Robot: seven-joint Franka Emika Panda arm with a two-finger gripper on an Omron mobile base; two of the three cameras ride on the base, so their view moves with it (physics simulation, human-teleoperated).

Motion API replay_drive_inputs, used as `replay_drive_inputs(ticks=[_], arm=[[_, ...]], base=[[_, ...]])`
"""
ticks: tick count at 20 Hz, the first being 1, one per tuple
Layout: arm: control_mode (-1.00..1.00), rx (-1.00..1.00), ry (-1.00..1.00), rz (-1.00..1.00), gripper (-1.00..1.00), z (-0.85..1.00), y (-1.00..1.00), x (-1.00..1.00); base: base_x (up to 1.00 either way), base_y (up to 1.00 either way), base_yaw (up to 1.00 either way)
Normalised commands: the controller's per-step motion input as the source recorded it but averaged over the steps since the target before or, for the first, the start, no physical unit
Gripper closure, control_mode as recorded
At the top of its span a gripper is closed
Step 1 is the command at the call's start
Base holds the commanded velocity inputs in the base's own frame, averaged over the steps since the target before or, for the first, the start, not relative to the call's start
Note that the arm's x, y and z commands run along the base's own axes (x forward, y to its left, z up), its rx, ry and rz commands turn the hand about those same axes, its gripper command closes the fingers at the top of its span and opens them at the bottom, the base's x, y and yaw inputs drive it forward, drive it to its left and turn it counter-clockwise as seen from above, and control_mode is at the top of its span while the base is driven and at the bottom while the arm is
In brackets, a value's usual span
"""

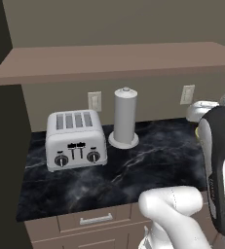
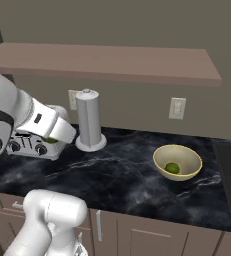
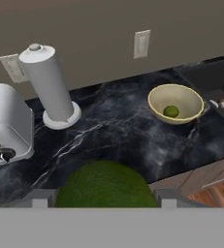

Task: Pick the limes from the cabinet and place them in one bowl. Pick the mushroom from the sink and place it in the other bowl.

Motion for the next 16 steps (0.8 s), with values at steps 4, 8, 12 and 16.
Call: replay_drive_inputs(ticks=[4, 8, 12, 16], arm=[[-1.00, -0.02, 0.03, 0.00, 1.00, -1.00, -0.29, 0.04], [-1.00, -0.04, 0.09, 0.00, 1.00, -0.81, -0.32, 0.21], [-1.00, 0.00, 0.02, 0.01, 1.00, -0.13, -0.02, 0.05], [-1.00, 0.00, 0.00, 0.00, 1.00, 0.00, 0.00, 0.00]], base=[[0.00, 0.00, 0.00], [0.00, 0.00, 0.00], [0.00, 0.00, 0.00], [0.00, 0.00, 0.00]])
